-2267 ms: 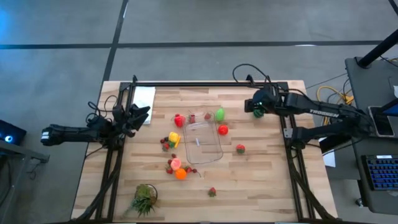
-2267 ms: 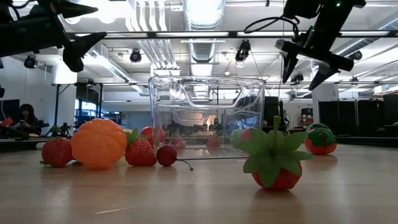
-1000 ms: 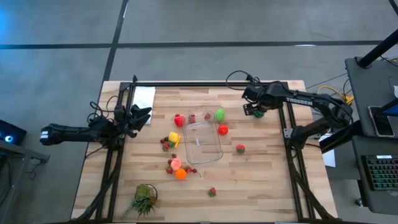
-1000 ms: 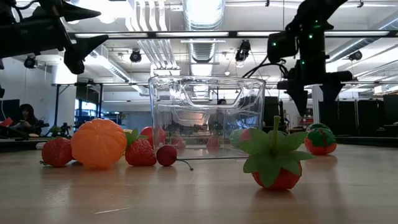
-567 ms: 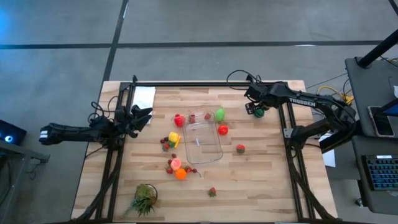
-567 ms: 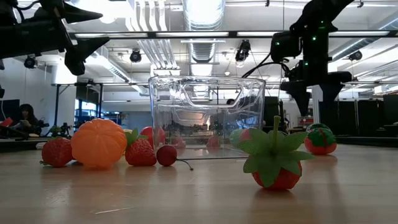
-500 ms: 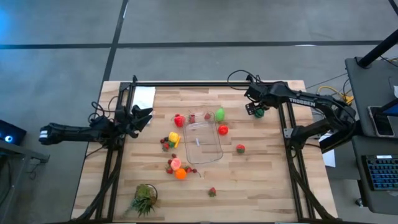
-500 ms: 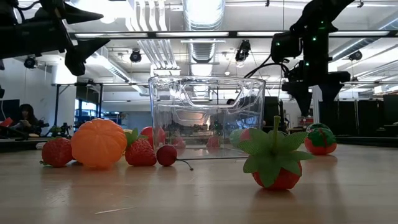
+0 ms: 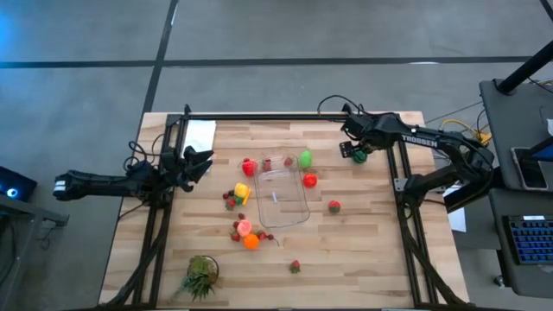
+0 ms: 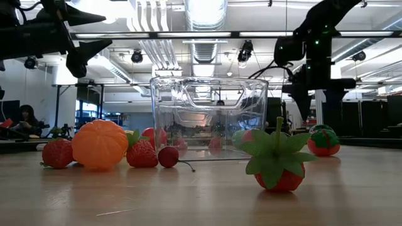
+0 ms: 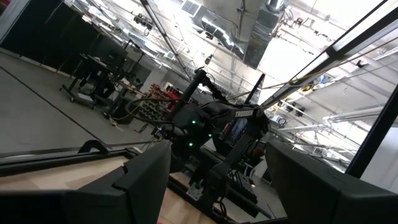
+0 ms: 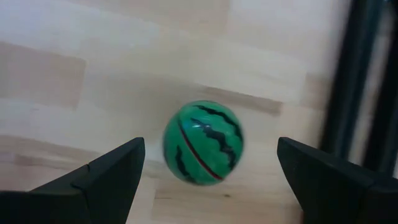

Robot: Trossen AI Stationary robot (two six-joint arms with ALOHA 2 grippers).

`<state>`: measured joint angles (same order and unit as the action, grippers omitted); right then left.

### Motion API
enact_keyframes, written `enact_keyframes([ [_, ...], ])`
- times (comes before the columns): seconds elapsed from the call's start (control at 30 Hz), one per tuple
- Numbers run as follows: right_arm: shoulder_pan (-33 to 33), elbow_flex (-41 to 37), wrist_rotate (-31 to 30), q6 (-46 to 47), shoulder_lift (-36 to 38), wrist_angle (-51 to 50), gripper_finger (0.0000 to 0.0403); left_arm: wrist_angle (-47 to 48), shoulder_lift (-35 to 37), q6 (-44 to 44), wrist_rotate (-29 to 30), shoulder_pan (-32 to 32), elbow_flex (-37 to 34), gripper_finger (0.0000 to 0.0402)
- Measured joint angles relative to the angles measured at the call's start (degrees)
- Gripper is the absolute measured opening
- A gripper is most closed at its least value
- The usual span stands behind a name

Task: Pick and placing Produce into tupperware
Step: Put the watermelon into the transparent bin

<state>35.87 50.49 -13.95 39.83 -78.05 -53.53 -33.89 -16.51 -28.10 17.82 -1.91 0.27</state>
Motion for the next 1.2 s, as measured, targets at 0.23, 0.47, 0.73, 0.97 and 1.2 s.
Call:
enact_keyframes([
  [0.23, 3.9, -4.0, 4.7, -2.9, 0.0, 4.5, 0.0359, 0.0, 0.1, 0.0, 0.0, 0.0, 0.0, 0.0249],
  [0.47, 3.9, -5.3, 4.1, -4.0, 0.0, 4.7, 0.0359, 0.0, 0.1, 0.0, 0.0, 0.0, 0.0, 0.0249],
  [0.73, 3.9, -5.7, 4.3, -7.8, -0.1, 7.8, 0.0359, 0.1, 0.1, 0.4, 0.0, 0.0, 0.0, 0.0249],
  [0.97, 4.6, -6.1, 5.4, -10.5, -4.3, 9.4, 0.0359, 0.2, 0.0, 0.5, 0.2, 0.0, 0.0, 0.0249],
  [1.2, 4.4, -6.1, 5.4, -10.1, -7.1, 9.4, 0.0359, 0.1, 0.1, 0.4, 0.2, 0.0, 0.0, 0.0249],
])
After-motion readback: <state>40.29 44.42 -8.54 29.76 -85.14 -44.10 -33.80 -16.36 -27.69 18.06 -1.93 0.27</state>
